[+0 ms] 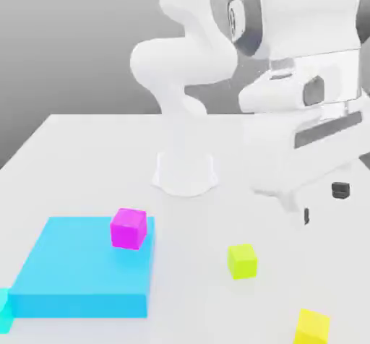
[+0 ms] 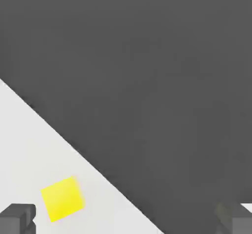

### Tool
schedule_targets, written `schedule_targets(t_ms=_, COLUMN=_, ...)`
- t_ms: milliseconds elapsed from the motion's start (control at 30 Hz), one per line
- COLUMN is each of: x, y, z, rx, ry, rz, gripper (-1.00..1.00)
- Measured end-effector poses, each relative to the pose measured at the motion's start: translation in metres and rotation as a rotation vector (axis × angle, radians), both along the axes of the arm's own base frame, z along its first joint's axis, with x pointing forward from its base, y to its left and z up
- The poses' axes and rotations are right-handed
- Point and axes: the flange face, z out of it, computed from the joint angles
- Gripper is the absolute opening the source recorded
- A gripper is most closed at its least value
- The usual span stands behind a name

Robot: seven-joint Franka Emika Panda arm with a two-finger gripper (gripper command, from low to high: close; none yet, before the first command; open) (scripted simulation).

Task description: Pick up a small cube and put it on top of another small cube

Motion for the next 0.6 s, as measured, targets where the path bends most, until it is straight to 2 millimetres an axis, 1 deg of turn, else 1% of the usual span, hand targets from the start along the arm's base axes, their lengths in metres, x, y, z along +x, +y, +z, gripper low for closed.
schedule_targets(t_ms=133, x=-0.005, y=0.019, z=-0.072, rx=-0.063, ry=0.077, rz=0.13, gripper=0.0)
schedule_targets(t_ms=267, x=-0.02, y=0.036, z=-0.143, rx=-0.127, ry=0.149, rz=0.264, gripper=0.0)
schedule_targets(t_ms=400, x=-0.023, y=0.039, z=-0.202, rx=-0.139, ry=0.163, rz=0.292, gripper=0.0)
schedule_targets(t_ms=433, x=-0.024, y=0.039, z=-0.213, rx=-0.14, ry=0.163, rz=0.292, gripper=-1.0)
schedule_targets(t_ms=600, x=-0.024, y=0.039, z=-0.213, rx=-0.14, ry=0.165, rz=0.292, gripper=-1.0)
